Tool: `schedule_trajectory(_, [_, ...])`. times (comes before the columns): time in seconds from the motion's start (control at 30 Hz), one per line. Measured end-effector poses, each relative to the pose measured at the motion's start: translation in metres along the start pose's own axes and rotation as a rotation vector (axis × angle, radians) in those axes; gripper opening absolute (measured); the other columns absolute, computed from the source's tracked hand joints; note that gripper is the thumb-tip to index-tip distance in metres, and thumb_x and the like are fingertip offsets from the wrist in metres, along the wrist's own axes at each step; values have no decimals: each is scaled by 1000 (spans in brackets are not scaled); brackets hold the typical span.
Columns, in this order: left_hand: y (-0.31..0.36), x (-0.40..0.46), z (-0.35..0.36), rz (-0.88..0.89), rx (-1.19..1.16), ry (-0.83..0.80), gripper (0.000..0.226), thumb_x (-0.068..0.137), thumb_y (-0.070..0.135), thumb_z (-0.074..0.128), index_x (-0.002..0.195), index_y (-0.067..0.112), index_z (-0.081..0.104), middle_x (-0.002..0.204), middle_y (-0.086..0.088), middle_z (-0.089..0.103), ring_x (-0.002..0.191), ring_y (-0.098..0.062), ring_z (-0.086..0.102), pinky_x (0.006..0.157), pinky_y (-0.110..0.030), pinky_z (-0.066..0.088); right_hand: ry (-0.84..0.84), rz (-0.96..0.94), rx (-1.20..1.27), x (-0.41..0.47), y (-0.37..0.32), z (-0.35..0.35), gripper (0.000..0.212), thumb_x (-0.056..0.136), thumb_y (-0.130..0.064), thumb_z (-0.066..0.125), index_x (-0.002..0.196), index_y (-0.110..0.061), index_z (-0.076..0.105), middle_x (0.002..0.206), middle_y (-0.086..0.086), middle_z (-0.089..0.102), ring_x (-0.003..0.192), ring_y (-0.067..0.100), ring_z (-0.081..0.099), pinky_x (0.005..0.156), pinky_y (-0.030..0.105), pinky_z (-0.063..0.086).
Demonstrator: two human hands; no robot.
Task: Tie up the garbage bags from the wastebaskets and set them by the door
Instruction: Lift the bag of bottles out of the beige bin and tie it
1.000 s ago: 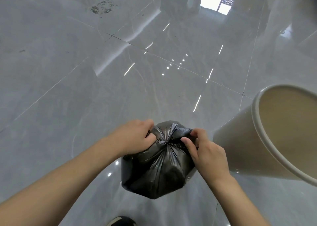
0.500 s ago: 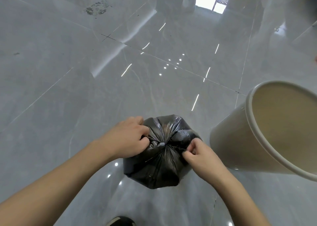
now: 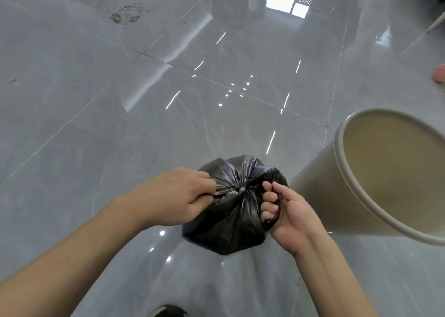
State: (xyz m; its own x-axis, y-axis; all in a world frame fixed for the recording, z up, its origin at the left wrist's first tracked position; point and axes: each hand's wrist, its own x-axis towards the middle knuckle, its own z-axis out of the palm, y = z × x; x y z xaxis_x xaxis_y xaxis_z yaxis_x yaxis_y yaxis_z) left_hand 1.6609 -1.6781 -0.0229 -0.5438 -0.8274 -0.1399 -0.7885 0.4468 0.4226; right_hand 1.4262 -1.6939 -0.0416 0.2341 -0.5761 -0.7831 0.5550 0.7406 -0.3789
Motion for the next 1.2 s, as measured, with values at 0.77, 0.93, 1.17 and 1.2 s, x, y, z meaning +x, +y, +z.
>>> schedule_trajectory(0.77, [1,6,6,65,29,185,25,94,37,37,91,25,59,84,11,55,71,-15,53,63,-34,46,153,-386,-906,10,34,11,21,95,-15,49,90,-21,68,86,0,70,60,9,50,60,23,46])
schedule_trajectory(0.93, [-6,10,10,14,1,253,26,95,37,38,93,24,61,87,10,58,76,-14,54,67,-32,47,113,-458,-1181,12,34,3,19,94,-25,51,81,-26,64,66,-11,60,62,5,53,63,22,45])
schedule_trajectory(1.17, [-17,17,23,-86,-33,310,32,92,43,40,94,26,67,103,13,63,98,-18,53,85,-38,45,-39,-553,-1471,8,27,6,11,79,-27,58,75,-17,57,63,-7,55,55,5,47,51,17,37])
schedule_trajectory(1.2, [-18,17,25,-97,-52,309,32,92,44,40,94,26,67,105,14,62,101,-17,52,87,-38,43,-57,-597,-1548,10,27,7,11,77,-29,58,73,-19,55,66,-5,56,61,8,50,54,18,38])
